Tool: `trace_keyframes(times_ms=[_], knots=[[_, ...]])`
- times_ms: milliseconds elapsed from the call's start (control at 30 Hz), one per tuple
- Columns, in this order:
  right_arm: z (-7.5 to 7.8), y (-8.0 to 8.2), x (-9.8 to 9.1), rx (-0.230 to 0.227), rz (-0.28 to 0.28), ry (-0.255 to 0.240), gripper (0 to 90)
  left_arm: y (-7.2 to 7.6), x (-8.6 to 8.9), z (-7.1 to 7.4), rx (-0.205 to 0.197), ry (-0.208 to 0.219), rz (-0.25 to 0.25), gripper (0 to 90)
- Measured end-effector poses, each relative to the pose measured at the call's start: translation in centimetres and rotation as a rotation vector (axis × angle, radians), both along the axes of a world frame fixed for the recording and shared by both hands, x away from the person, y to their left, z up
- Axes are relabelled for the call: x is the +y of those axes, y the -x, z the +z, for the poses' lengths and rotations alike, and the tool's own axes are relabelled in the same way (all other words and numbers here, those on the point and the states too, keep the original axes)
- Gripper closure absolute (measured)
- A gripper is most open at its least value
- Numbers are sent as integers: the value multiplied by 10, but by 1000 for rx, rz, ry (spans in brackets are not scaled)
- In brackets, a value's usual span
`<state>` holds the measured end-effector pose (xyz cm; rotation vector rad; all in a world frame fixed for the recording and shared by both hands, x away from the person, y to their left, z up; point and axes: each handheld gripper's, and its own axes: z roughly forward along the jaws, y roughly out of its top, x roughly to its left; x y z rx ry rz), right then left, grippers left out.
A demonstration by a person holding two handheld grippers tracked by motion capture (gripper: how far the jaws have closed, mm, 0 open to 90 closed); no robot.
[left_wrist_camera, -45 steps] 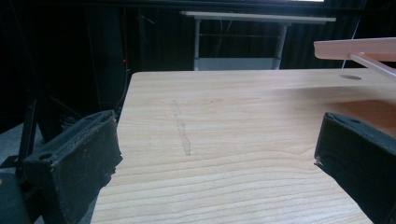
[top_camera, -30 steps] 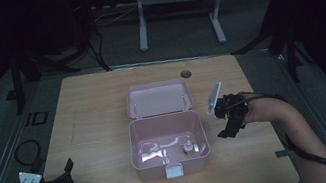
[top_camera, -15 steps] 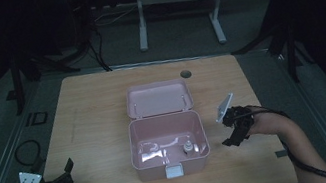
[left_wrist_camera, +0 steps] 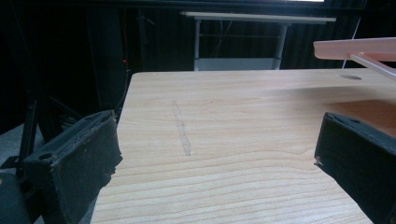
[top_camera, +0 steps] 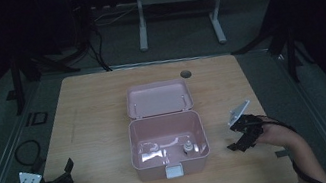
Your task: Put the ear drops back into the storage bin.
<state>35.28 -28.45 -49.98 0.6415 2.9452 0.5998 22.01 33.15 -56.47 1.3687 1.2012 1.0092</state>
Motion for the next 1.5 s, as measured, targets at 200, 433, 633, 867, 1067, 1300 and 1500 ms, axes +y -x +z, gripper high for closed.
trace_keyframes(times_ms=[200, 433, 633, 867, 1067, 1300, 1500], knots=[[-12, 6, -17, -59, -108, -85, 189, 0, 0, 0, 0, 0, 0, 4], [-23, 12, -32, -154, -248, -175, 173, 0, 0, 0, -1, -1, 1, 4], [-31, 16, -40, -225, -356, -207, 152, 0, 0, 0, -1, -2, 1, 4], [-41, 20, -40, -314, -491, -220, 139, 0, 0, 0, -1, -2, 1, 4], [-49, 23, -38, -411, -633, -204, 136, 0, 0, 0, 0, 1, 0, 4], [-50, 27, -41, -505, -784, -245, 136, 0, 0, 0, 0, 1, 0, 4], [-48, 31, -43, -602, -885, -280, 136, 0, 0, 0, 0, 1, -1, 4]])
